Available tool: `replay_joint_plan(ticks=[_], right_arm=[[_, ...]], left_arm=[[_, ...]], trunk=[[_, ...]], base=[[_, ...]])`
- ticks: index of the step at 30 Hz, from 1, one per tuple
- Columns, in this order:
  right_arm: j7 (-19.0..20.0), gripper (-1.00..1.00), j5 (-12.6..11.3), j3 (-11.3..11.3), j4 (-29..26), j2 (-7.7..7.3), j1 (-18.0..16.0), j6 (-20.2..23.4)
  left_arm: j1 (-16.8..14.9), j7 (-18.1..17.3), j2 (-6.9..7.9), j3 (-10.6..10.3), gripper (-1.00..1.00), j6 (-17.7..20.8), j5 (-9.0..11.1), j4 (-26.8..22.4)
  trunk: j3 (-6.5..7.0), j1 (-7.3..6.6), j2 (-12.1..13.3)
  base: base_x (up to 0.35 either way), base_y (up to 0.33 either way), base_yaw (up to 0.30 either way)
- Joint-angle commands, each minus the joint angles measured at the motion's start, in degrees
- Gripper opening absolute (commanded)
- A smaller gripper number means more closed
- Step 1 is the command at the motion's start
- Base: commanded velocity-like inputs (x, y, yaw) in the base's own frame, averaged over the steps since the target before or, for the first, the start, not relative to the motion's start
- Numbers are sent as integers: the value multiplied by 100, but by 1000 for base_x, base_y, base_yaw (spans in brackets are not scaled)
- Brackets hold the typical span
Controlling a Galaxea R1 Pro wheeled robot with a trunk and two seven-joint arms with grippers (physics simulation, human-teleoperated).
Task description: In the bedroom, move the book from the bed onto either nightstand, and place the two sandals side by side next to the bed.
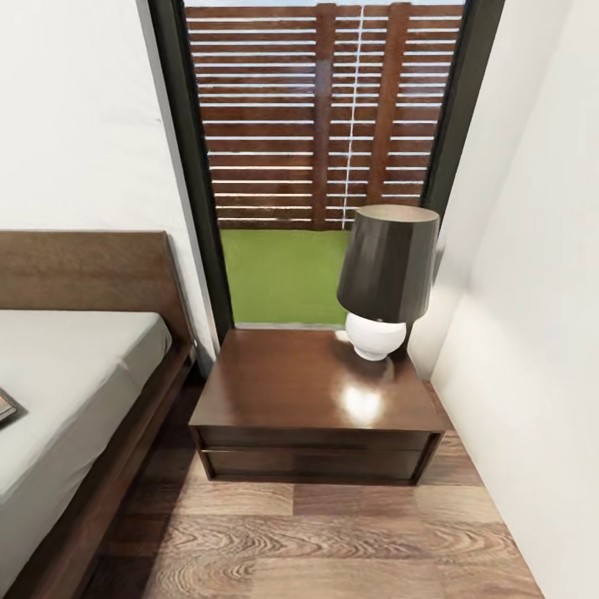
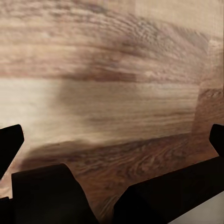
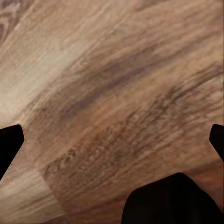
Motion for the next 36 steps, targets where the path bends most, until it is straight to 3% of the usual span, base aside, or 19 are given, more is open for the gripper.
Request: replay_joint_plan(ticks=[1, 17, 23, 27, 36], right_arm=[[38, 100, -61, 35, 18, 0, -8, 26], [38, 100, -69, 62, 3, 6, -8, 27], [144, 100, -37, 78, -60, 200, 13, 44], [184, 100, -34, 66, -18, 178, 25, 9], [196, 100, -63, 21, 7, 184, 120, -23]], left_arm=[[-1, -18, 2, -38, 100, 56, 61, -8], [0, -13, -11, -38, 100, 51, 54, -8], [198, -98, 7, -133, 100, 36, 69, 4], [304, -208, 48, -132, 100, 34, 84, -13], [217, -145, 37, -110, 100, 51, 87, -32]], trunk=[[-5, 0, -2], [-5, 0, -2], [-5, 0, -2], [-5, 0, -2], [-5, 0, -2]], base=[[115, 82, 0], [42, 38, 0], [0, 0, 0], [0, 0, 0], [0, 0, 0]])
